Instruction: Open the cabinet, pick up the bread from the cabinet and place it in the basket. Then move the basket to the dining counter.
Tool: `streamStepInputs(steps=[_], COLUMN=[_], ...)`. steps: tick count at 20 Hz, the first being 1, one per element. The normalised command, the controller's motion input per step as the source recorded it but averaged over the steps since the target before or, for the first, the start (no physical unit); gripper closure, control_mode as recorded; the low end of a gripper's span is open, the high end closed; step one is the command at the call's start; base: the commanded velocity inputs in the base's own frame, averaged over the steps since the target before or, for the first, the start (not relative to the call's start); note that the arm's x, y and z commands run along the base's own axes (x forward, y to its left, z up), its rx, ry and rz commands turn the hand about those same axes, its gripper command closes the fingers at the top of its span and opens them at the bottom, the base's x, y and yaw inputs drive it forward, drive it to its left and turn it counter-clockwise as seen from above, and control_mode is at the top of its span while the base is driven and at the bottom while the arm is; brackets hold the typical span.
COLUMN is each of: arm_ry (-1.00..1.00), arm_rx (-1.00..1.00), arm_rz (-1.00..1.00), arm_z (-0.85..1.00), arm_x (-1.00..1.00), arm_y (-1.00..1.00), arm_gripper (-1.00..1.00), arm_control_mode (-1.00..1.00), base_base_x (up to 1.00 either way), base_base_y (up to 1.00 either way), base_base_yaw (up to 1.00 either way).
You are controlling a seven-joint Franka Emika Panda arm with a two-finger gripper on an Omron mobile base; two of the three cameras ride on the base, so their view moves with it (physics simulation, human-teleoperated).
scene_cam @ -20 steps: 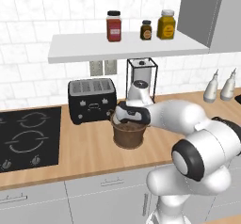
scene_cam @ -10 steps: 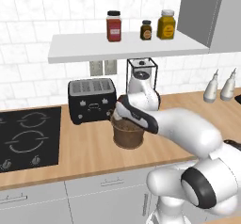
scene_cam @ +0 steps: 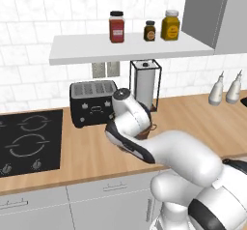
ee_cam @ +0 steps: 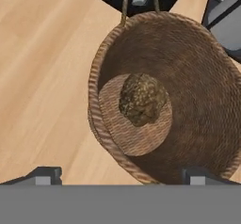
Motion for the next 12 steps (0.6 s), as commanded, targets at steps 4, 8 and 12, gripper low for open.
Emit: streamStepInputs(steps=[4, 8, 12], arm_ry=[0.13, 0.14, 0.04], arm_rx=[-0.16, -0.11, -0.01], arm_rz=[0.09, 0.06, 0.02], arm_z=[-0.36, -0.45, -0.38], arm_x=[0.04, 0.04, 0.03], arm_y=[-0.04, -0.08, -0.2], arm_gripper=[-1.0, -1.0, 1.0], arm_control_mode=[-1.0, -1.0, -1.0], base_base_x=[0.0, 0.0, 0.0], base_base_y=[0.0, 0.0, 0.0], base_base_yaw=[0.0, 0.0, 0.0])
